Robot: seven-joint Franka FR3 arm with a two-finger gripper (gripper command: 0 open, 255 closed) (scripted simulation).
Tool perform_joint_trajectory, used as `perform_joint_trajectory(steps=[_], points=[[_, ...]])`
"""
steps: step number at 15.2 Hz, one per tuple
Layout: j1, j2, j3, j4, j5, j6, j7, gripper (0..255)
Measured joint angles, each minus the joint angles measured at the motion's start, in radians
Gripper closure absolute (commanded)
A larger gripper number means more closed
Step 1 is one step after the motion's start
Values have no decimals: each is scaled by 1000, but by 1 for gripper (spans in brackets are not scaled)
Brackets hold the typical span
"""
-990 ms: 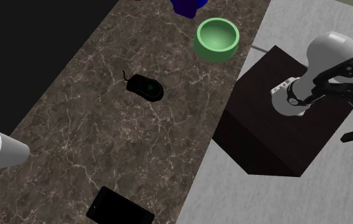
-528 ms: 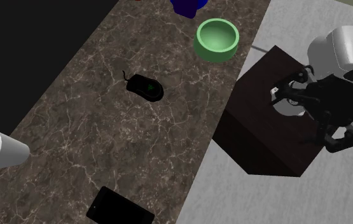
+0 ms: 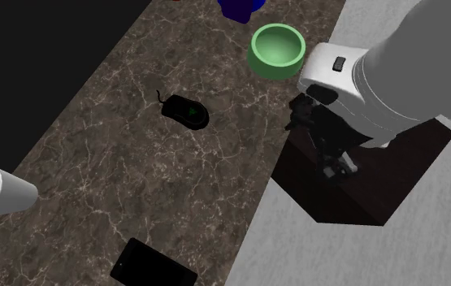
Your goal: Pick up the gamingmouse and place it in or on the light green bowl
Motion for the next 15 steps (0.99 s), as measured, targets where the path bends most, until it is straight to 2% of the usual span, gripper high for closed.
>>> perform_joint_trajectory(steps=[7, 15], points=[[-64, 202, -72, 95, 5, 83, 53, 0], [-137, 426, -155, 224, 48, 144, 96, 0]])
